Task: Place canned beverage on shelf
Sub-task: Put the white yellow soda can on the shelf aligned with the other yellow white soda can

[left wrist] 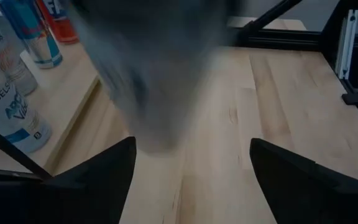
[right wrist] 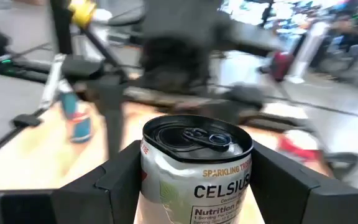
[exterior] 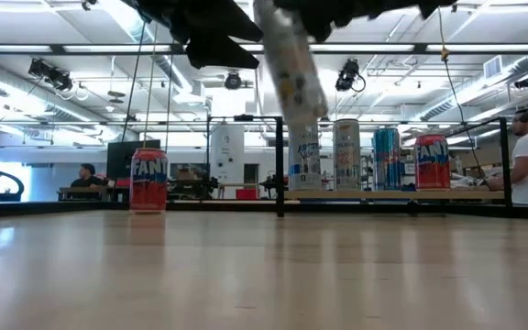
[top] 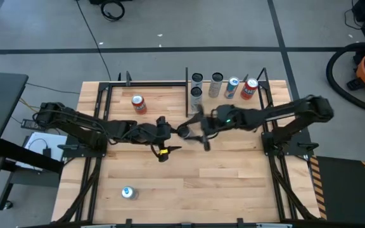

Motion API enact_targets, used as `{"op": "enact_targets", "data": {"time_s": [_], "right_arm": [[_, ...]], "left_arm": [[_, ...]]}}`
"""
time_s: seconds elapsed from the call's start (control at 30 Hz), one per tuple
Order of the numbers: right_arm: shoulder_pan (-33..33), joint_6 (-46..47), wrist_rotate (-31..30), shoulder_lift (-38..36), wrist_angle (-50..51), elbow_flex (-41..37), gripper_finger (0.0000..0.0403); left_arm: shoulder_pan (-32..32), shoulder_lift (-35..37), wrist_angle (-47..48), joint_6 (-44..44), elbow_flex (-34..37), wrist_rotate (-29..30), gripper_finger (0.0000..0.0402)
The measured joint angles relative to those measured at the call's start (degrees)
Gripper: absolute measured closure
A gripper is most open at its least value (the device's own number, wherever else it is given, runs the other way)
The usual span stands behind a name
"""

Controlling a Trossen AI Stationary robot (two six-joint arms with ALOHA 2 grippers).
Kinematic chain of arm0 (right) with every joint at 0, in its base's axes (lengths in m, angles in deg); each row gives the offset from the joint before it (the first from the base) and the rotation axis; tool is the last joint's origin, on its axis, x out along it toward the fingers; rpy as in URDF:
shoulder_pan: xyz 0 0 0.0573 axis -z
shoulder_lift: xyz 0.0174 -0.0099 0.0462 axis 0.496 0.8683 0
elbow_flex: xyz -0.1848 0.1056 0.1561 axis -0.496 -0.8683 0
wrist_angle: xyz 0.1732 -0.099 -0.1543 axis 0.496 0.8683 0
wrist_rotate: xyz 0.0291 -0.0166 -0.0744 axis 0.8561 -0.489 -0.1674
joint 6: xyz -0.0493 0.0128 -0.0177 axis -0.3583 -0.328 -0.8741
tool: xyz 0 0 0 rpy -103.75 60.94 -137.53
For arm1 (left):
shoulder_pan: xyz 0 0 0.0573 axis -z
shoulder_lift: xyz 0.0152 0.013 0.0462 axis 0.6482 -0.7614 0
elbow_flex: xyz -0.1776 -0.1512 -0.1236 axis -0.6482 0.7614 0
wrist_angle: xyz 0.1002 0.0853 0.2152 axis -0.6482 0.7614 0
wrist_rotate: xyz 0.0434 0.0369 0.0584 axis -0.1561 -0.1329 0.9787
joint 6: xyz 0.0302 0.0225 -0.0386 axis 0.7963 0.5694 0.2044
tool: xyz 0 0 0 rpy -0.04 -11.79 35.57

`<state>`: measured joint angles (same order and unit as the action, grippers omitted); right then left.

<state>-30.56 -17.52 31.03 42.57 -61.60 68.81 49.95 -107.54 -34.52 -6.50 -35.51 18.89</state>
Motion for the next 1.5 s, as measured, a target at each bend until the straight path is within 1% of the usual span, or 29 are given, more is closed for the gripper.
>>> {"op": "enact_targets", "data": {"time_s": [0.17,0.3,0.47,0.57,0.7,0.8,0.87,0.97,1.03,1.17,1.3,1.43,1.5], "right_arm": [[0.05,-2.8,-5.15,-11.1,6.35,0.0,0.015],[0.03,-4.65,-9.17,-17.74,10.84,0.0,0.015],[0.05,-7.79,-19.15,-23.41,14.93,0.0,0.015],[0.05,-9.9,-24.05,-26.65,15.97,0.0,0.015],[0.75,-9.92,-26.79,-30.94,15.7,-1.71,0.015],[1.95,-9.26,-29.35,-34.04,16.11,-5.34,0.015],[3.32,-8.15,-29.74,-36.06,15.52,-8.46,0.015],[5.58,-6.08,-29.65,-37.72,12.61,-13.79,0.0148],[7.21,-5.29,-29.02,-37.79,8.71,-18.0,0.0143],[10.48,-1.67,-26.47,-37.48,-2.57,-26.63,0.0143],[13.08,1.26,-25.93,-37.53,-13.09,-33.97,0.0145],[15.07,2.6,-22.14,-36.92,-20.92,-39.59,0.014],[16.29,2.85,-21.46,-36.03,-25.07,-41.82,0.0141]], "left_arm": [[0.0,-0.02,0.09,-0.04,0.0,-0.04,0.0086],[0.0,-0.06,-0.09,-0.15,0.0,0.0,0.0086],[0.0,-0.11,-0.92,-0.17,0.0,0.0,0.0086],[0.0,-0.11,-1.03,-0.2,0.0,0.0,0.0086],[0.0,-0.11,-1.22,-0.22,0.0,0.04,0.0086],[0.0,-0.11,-1.23,-0.28,0.0,0.04,0.0086],[0.0,-0.11,-1.25,-0.26,0.0,0.07,0.0086],[0.0,-0.11,-1.86,0.15,0.0,0.11,0.0086],[0.0,-0.13,-2.73,1.18,0.0,0.13,0.0086],[0.0,-0.13,-3.3,2.19,0.0,0.15,0.0086],[0.0,-0.13,-3.08,2.22,0.0,0.14,0.0086],[0.0,-0.13,-2.78,2.28,0.04,0.15,0.0086],[-0.07,-0.13,-2.89,2.3,0.04,0.12,0.0086]]}}
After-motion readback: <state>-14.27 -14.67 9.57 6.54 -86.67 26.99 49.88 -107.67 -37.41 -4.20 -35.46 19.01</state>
